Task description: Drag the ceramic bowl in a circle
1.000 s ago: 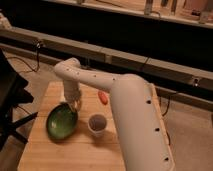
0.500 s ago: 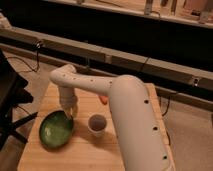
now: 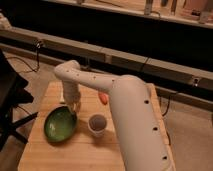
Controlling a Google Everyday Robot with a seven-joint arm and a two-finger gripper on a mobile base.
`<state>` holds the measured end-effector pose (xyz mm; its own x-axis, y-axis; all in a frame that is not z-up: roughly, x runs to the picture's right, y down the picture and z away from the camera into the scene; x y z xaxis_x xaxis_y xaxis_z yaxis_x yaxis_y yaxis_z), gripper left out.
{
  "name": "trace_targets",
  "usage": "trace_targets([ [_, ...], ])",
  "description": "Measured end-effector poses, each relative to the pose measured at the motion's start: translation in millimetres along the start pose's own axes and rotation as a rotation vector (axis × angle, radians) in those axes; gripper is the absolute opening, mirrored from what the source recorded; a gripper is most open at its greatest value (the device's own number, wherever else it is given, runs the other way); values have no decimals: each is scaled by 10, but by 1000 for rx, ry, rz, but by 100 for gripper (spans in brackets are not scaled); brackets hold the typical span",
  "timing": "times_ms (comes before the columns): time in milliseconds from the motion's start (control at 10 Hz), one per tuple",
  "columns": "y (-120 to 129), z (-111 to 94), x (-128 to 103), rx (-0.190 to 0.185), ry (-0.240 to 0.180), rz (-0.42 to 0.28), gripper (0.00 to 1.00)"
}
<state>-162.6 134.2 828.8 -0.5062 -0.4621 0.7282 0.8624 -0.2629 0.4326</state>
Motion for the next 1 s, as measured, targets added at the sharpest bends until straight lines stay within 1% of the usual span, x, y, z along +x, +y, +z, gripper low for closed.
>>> trace_targets([
  [100,53,-8,-61,-1,2,8,1],
  [200,168,-25,-101,1,6,20,1],
  [300,254,-48,-96,3,8,29,1],
  [600,264,-78,-6,8,5,22,1],
  [700,275,-81,-9,8,5,22,1],
  [800,273,-80,-35,10,6,27,1],
  [1000,447,-90,-162,18,12,55,1],
])
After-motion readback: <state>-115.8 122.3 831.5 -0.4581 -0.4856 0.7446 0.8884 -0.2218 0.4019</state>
